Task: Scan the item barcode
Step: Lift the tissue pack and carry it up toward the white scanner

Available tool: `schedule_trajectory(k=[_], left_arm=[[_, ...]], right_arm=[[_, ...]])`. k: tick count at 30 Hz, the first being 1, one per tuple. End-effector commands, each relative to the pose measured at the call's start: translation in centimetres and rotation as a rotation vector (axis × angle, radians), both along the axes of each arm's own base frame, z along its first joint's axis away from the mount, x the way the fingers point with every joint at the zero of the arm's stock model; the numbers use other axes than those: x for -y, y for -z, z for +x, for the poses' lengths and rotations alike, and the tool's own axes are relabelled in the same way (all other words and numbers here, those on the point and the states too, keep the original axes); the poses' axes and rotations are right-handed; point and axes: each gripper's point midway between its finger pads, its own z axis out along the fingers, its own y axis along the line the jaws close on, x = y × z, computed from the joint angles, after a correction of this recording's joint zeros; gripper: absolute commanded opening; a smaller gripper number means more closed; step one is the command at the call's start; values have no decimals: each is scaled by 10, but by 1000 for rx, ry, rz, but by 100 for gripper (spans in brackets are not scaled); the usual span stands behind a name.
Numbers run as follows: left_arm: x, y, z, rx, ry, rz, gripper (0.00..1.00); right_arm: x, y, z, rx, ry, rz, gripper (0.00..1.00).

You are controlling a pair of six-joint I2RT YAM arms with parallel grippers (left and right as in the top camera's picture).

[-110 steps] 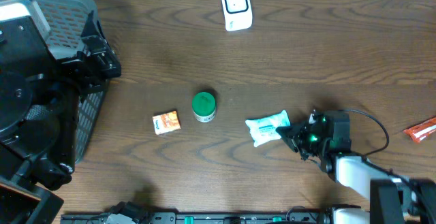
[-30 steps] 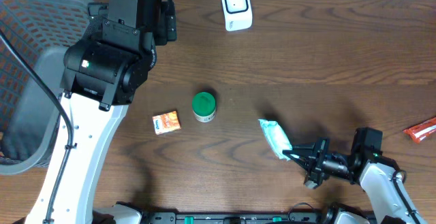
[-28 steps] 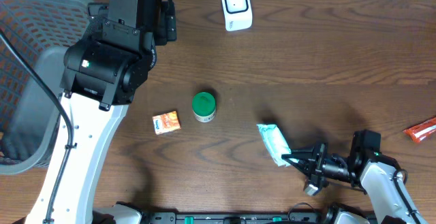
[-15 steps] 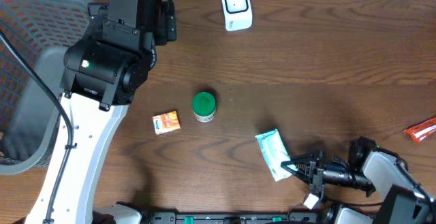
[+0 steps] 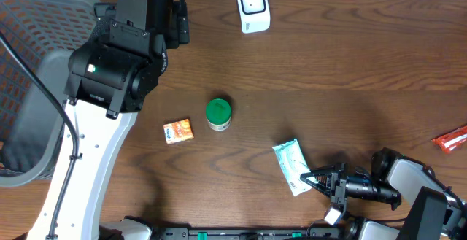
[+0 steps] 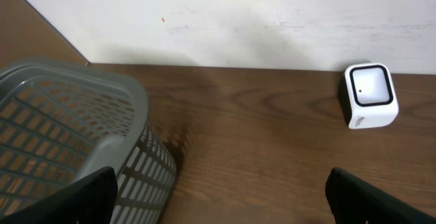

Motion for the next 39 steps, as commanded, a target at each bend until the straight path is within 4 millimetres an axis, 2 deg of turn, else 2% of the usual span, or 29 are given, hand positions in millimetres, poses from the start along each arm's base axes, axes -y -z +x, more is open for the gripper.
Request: schedule_trajectory(k=[1,4,7,10,16,21,25,27,29,34,37,39], left_arm=[[-3,-3,0,9,-12,-4,98],[-3,-3,0,9,-12,-4,98],[-3,-3,0,9,-12,-4,98],[-3,-3,0,9,-12,-4,98],[-3,-3,0,9,-12,-4,98],[-3,-3,0,9,-12,-4,98],[-3,-3,0,9,-12,-4,98],[-3,-3,0,9,-12,-4,98],[-3,-3,0,9,-12,-4,98],[-3,-3,0,9,-12,-4,98],[-3,-3,0,9,-12,-4,98],[-3,-3,0,9,-12,-4,98]], right_arm=[[2,-8,9,14,36,38,1],[7,-5,20,94,40,9,1],[16,1,43,306,33,-65,1],[22,-8,67,535,36,-82,1],[18,-62,101,928,-23,19,1],[-5,-106,128,1163,-173,6,1],[-16,-136,169,1323,-232,-179,2],[-18,-148,178,1349,-238,-211,1],[-16,-147,181,1269,-231,-247,1],[5,-102,180,980,-218,-442,1],[17,-87,186,928,-211,-532,1],[18,-84,186,918,-209,-534,1]])
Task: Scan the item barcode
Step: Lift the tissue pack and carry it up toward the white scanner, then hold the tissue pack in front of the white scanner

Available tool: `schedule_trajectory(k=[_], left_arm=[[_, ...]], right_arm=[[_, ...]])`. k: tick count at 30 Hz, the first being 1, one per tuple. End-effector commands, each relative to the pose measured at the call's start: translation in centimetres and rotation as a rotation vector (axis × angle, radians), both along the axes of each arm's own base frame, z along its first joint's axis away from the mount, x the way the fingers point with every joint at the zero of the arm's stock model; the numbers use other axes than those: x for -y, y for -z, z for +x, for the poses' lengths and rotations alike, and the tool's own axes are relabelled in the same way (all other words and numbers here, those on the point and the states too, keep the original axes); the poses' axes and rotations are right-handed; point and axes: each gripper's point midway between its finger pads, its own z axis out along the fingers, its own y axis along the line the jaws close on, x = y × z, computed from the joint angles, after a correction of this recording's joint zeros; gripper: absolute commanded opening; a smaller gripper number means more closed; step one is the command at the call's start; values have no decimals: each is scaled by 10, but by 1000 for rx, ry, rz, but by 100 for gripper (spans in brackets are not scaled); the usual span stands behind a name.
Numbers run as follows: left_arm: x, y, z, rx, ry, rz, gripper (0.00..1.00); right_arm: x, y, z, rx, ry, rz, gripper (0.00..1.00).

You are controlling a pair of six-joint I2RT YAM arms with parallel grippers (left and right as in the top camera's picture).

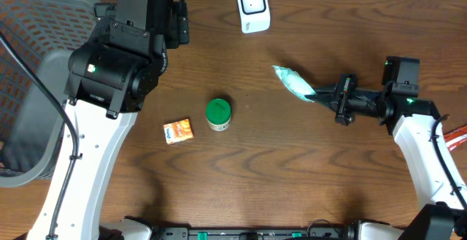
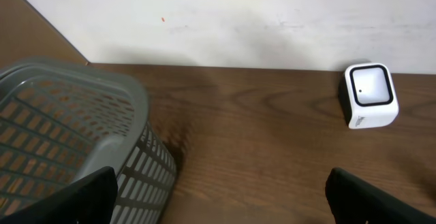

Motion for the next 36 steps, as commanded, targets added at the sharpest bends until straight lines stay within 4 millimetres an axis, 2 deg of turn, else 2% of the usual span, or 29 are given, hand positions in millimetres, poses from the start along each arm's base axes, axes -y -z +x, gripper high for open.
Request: schedule_trajectory(k=[1,5,8,10,14,16,18,21,24,29,33,35,36], left_arm=[[-3,-3,0,9,-12,-4,98],[-3,-3,0,9,-12,-4,98],[-3,-3,0,9,-12,-4,98],[-3,-3,0,9,-12,-4,98],[-3,-3,0,9,-12,-4,98],[-3,-3,0,9,-12,-4,98],[-3,-3,0,9,-12,-4,98],[-3,-3,0,9,-12,-4,98],[-3,-3,0,9,-12,-4,98],[-3,-3,0,9,-12,-4,98],[-3,-3,0,9,-12,-4,98],[-3,-3,0,9,-12,-4,98],[-3,-3,0,9,-12,-4,98]], right_arm=[[14,14,10,-29,62,-74,1],[14,20,12,-38,61,-77,1],[12,8,29,154,17,-120,1],[9,-8,47,355,-16,-166,1],[1,-59,89,964,-90,-397,1],[-11,-86,97,1240,-136,-498,1],[-26,-102,96,1447,-194,-577,1],[-45,-95,96,1578,-279,-727,1],[-51,-78,102,1554,-312,-853,1],[-74,-67,105,1605,-367,-923,1],[-80,-47,124,1563,-391,-945,1],[-85,-39,143,1556,-403,-931,1],[-86,-40,145,1558,-404,-929,1]])
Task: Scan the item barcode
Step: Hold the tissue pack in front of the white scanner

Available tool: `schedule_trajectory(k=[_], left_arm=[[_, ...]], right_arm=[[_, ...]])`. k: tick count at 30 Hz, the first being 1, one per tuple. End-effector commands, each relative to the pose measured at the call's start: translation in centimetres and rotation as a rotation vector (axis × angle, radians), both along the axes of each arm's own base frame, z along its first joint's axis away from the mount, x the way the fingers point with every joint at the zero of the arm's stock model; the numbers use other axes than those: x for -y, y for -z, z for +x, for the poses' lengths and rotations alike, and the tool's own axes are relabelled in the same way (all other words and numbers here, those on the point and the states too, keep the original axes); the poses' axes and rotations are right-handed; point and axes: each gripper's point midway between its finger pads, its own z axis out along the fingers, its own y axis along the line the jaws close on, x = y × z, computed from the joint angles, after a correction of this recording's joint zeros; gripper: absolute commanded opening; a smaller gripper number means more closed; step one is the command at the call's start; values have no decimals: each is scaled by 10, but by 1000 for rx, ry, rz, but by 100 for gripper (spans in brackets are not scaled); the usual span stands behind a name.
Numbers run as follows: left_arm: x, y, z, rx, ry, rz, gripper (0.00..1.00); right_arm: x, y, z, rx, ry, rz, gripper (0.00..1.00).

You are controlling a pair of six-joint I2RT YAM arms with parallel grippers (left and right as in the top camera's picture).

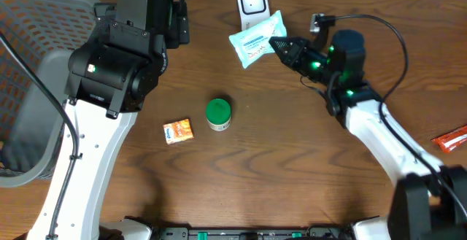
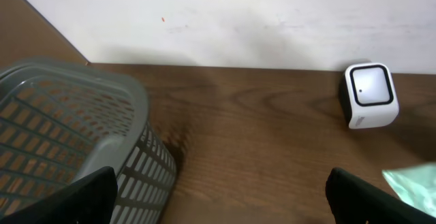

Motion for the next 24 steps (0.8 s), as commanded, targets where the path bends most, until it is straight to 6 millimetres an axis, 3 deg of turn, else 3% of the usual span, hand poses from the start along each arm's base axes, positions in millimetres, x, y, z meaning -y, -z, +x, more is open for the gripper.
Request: schedule_trajectory(k=[1,5,10,18,24], left_arm=[[-3,-4,0,10,-12,-4,98],[-3,-4,0,10,-12,-4,98],[-3,-4,0,10,-12,-4,98],[-3,-4,0,10,-12,-4,98],[-3,-4,0,10,-12,-4,98]], right_arm=[[-4,-6,34,59,10,-33,1],[-16,-16,64,71,-13,-3,1],[-25,-5,104,-1,13,61,1],[-51,42,152,-103,-43,159,1],[-51,69,166,-141,-7,153,1]])
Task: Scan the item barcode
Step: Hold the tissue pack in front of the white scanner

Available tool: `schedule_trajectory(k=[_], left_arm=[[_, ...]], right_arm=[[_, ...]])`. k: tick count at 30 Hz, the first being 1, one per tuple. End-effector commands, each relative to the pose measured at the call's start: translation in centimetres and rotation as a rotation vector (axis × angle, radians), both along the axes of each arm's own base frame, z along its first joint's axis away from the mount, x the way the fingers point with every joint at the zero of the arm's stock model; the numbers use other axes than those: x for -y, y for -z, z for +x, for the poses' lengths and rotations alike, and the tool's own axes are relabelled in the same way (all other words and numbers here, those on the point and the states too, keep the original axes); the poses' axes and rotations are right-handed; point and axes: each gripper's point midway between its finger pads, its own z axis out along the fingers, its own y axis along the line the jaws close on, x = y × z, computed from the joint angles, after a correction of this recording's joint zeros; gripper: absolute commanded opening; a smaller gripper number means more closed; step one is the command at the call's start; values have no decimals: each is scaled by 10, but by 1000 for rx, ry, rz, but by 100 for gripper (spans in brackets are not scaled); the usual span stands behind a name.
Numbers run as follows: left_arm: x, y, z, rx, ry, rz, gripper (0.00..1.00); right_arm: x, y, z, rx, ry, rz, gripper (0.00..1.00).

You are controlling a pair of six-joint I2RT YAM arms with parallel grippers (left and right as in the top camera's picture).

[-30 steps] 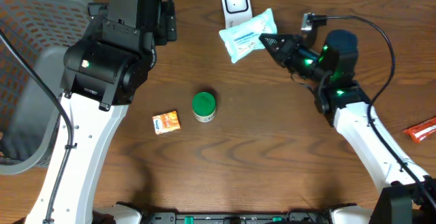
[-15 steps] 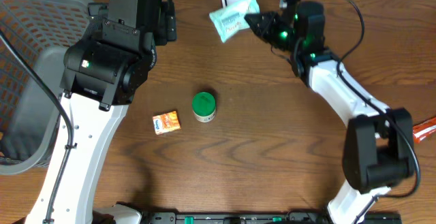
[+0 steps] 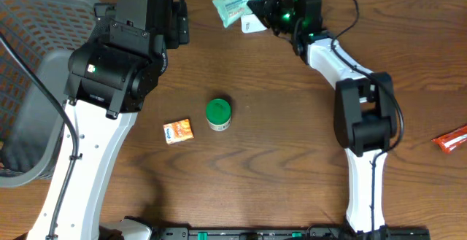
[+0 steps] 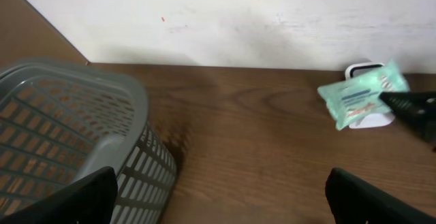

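My right gripper (image 3: pixel 257 7) is shut on a teal wipes packet (image 3: pixel 237 1) and holds it at the table's far edge, right over the white barcode scanner (image 3: pixel 253 25), which is mostly covered. In the left wrist view the packet (image 4: pixel 361 100) hangs in front of the scanner (image 4: pixel 373 121), with the right gripper's dark tip (image 4: pixel 411 104) at the packet's right end. My left gripper (image 4: pixel 220 200) is open above the table's far left, its fingers (image 4: pixel 92 198) wide apart with nothing between them.
A grey mesh basket (image 3: pixel 29 87) stands at the left, seen close in the left wrist view (image 4: pixel 68 135). A green-lidded jar (image 3: pixel 218 114) and a small orange packet (image 3: pixel 178 130) lie mid-table. A red packet (image 3: pixel 451 139) lies at the right edge. A white wall (image 4: pixel 218 20) backs the table.
My right gripper has carried the packet from just right of the scanner to directly over it, further toward the back edge. The packet now covers most of the scanner. The left arm has not moved.
The packet first lay on the near right of the table with my right gripper at it. Then the gripper held it raised at mid-right, then beside the scanner, and now over the scanner. The left arm stayed still throughout.
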Motion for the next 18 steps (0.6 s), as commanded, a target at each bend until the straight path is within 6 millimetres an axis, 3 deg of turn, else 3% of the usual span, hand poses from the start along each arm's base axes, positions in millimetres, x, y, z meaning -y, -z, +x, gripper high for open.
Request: schedule_trajectory(k=[1,18], left_arm=[[-3,-4,0,10,-12,-4,98],[-3,-4,0,10,-12,-4,98]], right_arm=[[-1,-18,7,30,15,10,1],[11,-1,10,-24,76,-43,1]])
